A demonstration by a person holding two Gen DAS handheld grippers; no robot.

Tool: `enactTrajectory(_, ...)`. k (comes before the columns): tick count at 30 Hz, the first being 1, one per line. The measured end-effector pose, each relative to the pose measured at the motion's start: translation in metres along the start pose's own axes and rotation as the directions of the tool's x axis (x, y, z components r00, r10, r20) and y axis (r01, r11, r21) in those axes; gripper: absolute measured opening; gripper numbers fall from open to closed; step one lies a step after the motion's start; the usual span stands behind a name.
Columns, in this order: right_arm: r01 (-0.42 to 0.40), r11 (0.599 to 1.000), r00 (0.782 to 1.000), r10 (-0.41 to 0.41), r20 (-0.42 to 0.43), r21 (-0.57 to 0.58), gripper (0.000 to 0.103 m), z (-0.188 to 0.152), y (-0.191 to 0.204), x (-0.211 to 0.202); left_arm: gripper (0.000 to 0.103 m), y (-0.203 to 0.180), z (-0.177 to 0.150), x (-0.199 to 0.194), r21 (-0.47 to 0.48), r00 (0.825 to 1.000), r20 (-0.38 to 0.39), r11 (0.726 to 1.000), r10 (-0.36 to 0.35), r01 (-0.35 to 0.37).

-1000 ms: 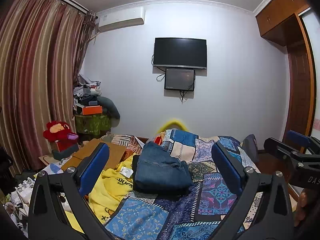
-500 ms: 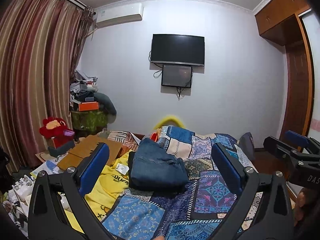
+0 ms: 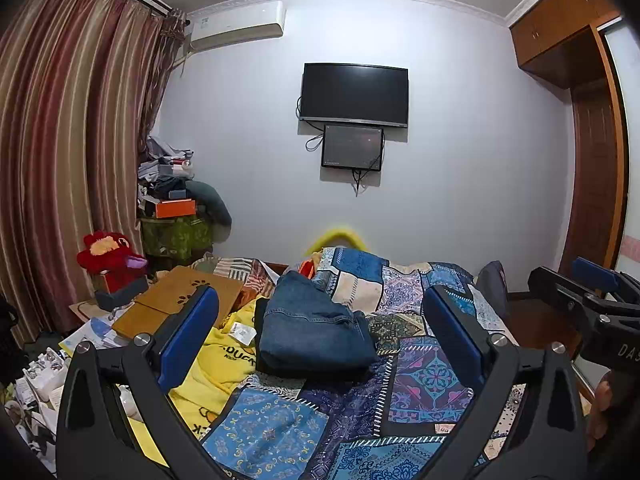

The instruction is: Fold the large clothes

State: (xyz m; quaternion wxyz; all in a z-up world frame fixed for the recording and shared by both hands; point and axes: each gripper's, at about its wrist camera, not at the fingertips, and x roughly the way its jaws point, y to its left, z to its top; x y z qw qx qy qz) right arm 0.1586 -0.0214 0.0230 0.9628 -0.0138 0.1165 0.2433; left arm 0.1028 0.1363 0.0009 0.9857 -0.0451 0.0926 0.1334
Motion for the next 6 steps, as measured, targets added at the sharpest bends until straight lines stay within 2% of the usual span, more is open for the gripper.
enactTrajectory(6, -0.001, 1.000, 1.000, 0.001, -0.002, 0.001, 0.101, -0.0006, -0.0007, 0.0009, 0.103, 0.0009, -0.0027, 0.0019, 0.001, 1.000, -0.008, 1.000, 0.001, -0.001)
